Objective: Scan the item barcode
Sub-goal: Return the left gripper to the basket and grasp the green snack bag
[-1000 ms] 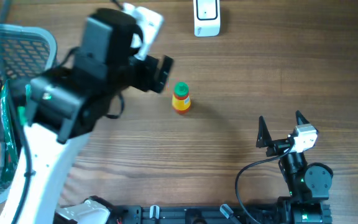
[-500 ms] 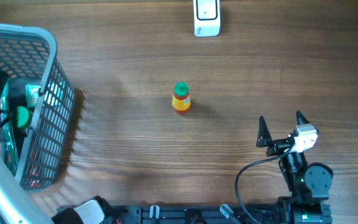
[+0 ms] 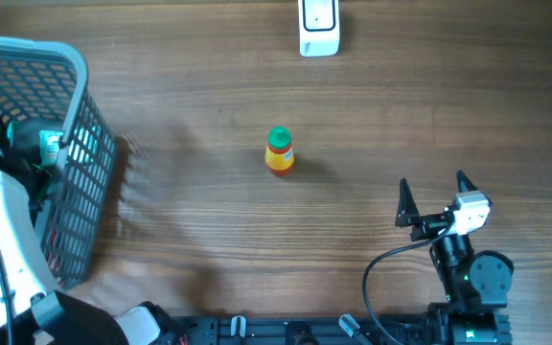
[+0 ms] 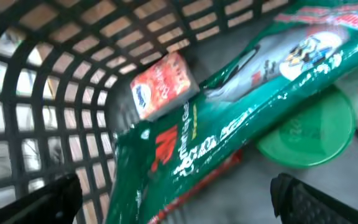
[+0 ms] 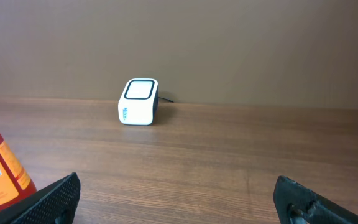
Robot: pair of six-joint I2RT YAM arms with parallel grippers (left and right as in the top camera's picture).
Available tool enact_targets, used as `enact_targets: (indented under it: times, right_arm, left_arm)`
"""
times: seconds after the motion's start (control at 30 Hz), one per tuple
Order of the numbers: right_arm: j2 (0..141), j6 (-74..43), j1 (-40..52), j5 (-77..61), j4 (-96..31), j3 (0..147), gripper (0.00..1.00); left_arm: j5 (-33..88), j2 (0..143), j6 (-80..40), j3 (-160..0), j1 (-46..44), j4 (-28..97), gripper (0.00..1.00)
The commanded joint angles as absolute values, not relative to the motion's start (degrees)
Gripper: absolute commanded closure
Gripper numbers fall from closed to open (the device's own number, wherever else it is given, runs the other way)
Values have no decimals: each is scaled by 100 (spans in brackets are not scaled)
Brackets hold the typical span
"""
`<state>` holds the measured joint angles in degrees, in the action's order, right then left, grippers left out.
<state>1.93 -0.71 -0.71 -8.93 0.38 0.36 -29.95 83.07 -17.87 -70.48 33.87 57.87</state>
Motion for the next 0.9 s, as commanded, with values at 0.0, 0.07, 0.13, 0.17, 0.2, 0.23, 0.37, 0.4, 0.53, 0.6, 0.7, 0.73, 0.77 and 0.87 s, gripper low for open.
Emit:
enact_targets:
  times: [0.0, 0.07, 0.13, 0.17, 0.2, 0.23, 0.37, 0.4, 0.53, 0.6, 0.7, 0.73, 0.77, 0.87]
  right_arm:
    - [167, -3, -71, -858, 56, 30, 0]
    - [167, -3, -71, -858, 56, 30, 0]
    - [167, -3, -71, -858, 58, 30, 0]
    - [167, -3, -71, -858, 56, 30, 0]
    - [167, -3, -71, -858, 56, 30, 0]
    - [167, -1, -71, -858, 56, 30, 0]
    - [167, -1, -71, -858, 58, 30, 0]
    - [167, -3, -71, -858, 56, 30, 0]
    - [167, -1, -71, -858, 56, 30, 0]
    - [167, -3, -71, -858, 56, 30, 0]
    - [167, -1, -71, -858, 58, 30, 0]
    - [167, -1, -71, -860, 58, 30, 0]
    - [167, -1, -71, -858, 58, 30, 0]
    - [167, -3, -71, -860, 56, 30, 0]
  left_arm:
    - [-3144, 8425, -519, -6744, 3422, 5258, 0]
    - [-2871, 8560, -460, -6726, 3428, 5072, 0]
    - [-2679, 8757, -69, -6726, 3433, 5046, 0]
    - [-2670, 8855, -30, -6705, 3433, 5054, 0]
    - [-2528, 8962, -21, -6635, 3441, 5052, 0]
    - [-2493, 9061, -21, -6554, 3444, 5054, 0]
    - [-2493, 9310, -23, -6445, 3481, 5078, 0]
    - [-2493, 9323, -27, -6445, 3542, 5074, 0]
    - [-2491, 9323, -43, -6445, 3680, 5074, 0]
    - [-2488, 9323, -47, -6445, 3800, 5030, 0]
    - [-2453, 9323, -89, -6445, 3972, 4919, 0]
    - [-2233, 9323, -84, -6445, 4066, 4842, 0]
    - [-1946, 9325, -84, -6442, 4154, 4777, 0]
    - [-1431, 9402, -78, -6442, 4316, 4600, 4]
